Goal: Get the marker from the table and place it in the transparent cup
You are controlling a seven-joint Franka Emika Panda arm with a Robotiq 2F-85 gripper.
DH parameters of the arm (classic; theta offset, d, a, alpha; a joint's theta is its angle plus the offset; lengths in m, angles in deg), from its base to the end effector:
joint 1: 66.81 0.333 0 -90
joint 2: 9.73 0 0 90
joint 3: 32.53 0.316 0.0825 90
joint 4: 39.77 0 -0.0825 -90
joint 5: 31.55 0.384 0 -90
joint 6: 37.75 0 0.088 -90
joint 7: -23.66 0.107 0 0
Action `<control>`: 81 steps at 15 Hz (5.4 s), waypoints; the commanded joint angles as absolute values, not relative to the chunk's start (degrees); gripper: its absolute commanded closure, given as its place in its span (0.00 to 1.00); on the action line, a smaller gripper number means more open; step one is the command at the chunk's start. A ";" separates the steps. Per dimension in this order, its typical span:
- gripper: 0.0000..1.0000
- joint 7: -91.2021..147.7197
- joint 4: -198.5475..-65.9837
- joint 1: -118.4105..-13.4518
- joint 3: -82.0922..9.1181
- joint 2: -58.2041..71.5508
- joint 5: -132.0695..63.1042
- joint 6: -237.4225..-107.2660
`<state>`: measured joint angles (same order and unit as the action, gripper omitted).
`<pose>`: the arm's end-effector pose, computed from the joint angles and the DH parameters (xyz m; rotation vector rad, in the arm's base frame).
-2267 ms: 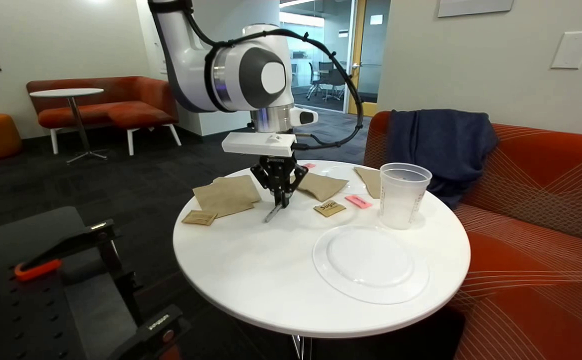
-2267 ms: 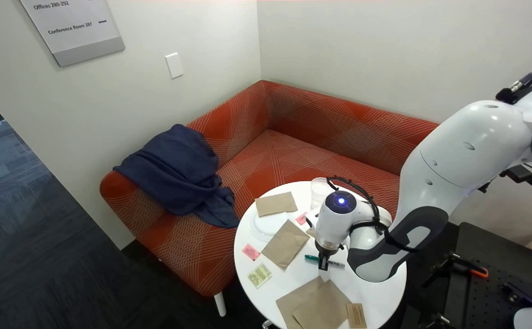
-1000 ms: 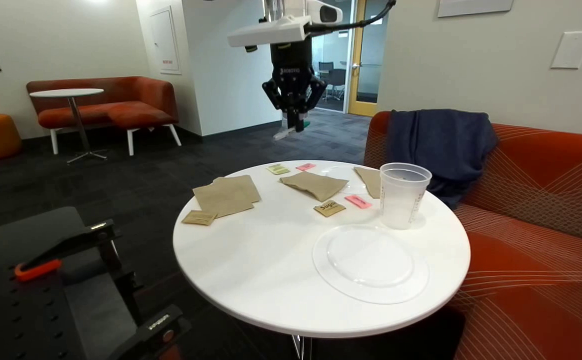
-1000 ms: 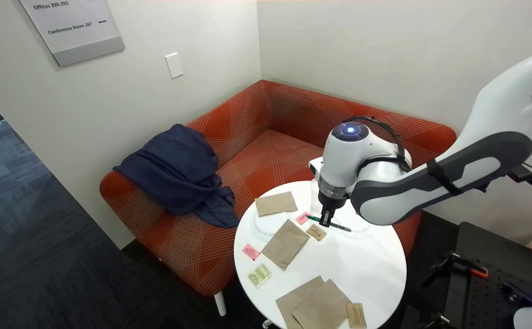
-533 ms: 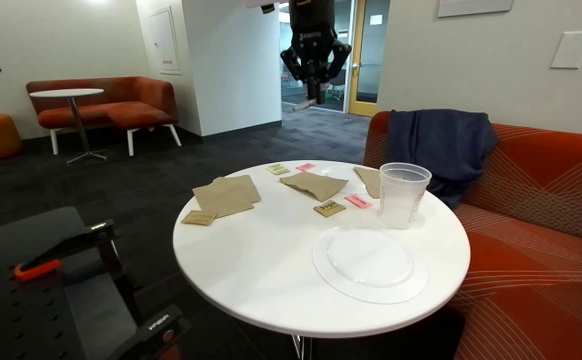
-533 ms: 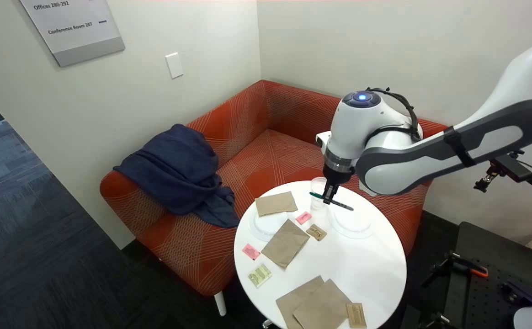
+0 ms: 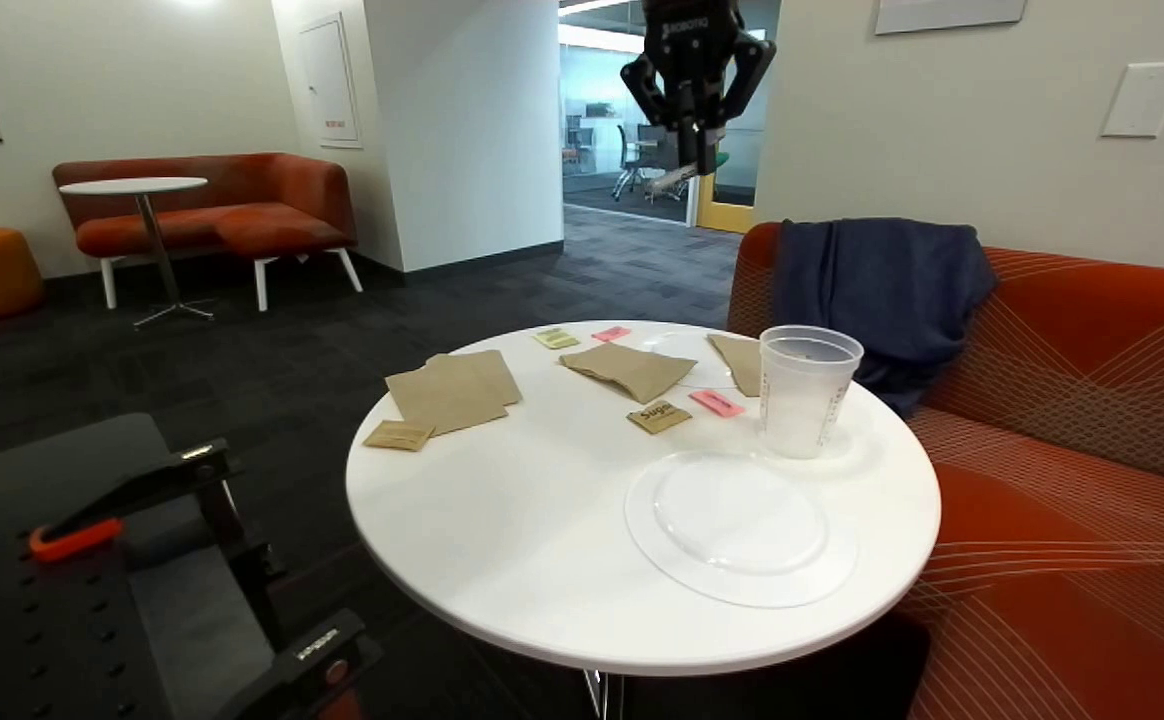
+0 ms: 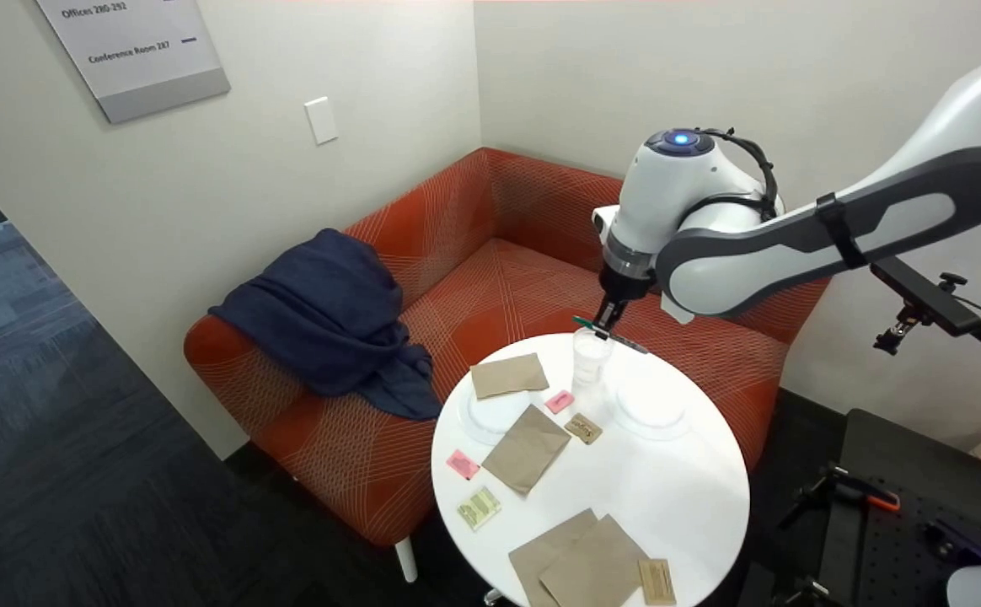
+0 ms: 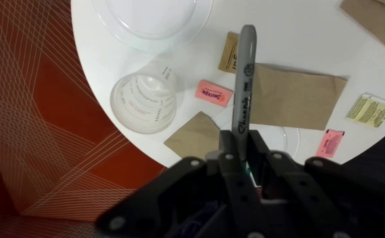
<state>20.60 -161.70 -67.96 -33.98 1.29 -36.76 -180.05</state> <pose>0.5823 -0.0258 0.3349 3.0556 0.1166 0.2445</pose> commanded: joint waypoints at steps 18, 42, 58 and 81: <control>0.96 39.77 -164.24 -65.83 -38.84 1.97 -50.84 -189.42; 0.96 119.70 -166.61 -61.99 -37.84 2.80 -111.90 -169.11; 0.96 146.31 -157.29 -61.19 -31.11 12.35 -115.30 -150.57; 0.96 165.42 -151.46 -60.42 -30.32 22.89 -121.29 -143.92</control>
<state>161.78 -155.07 -60.97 -31.16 19.26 -119.25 -146.46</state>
